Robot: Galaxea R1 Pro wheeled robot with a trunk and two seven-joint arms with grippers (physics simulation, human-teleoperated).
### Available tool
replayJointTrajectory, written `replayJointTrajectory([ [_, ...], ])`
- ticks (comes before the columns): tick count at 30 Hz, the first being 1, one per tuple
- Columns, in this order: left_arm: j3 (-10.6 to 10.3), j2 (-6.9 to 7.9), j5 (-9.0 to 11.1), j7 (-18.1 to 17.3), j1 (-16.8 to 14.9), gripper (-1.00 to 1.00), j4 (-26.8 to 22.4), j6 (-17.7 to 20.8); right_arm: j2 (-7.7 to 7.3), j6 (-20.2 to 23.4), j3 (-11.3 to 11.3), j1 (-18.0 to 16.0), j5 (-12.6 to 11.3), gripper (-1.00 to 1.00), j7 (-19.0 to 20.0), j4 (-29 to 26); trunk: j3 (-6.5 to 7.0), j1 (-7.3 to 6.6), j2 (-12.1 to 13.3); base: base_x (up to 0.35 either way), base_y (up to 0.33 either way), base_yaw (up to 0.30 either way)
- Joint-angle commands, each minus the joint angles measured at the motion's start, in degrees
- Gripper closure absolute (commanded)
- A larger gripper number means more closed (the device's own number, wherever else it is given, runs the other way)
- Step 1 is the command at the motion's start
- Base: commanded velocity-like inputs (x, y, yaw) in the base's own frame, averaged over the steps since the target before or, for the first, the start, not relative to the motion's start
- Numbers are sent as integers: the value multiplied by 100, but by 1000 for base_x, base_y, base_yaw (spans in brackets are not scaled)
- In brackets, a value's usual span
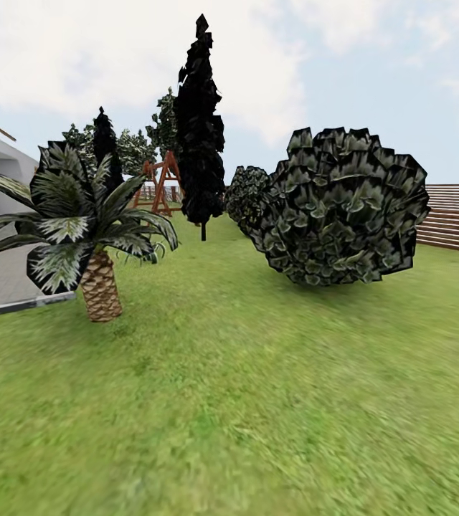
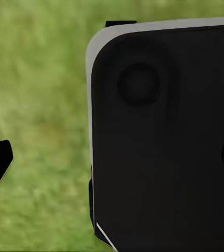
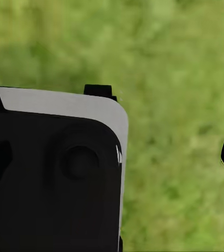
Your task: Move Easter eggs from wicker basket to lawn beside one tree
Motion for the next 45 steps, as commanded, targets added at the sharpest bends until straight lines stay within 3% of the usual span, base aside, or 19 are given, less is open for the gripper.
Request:
replayJointTrajectory([
  [1,-3,1,1,-1,4,-100,-12,-2,0,-35,34,-9,-3,-100,1,21,-5,4,-3,342,0,0],
  [45,-3,1,1,-1,4,-100,-12,-10,0,-35,34,-9,-3,-100,1,21,-5,4,-3,342,0,16],
])
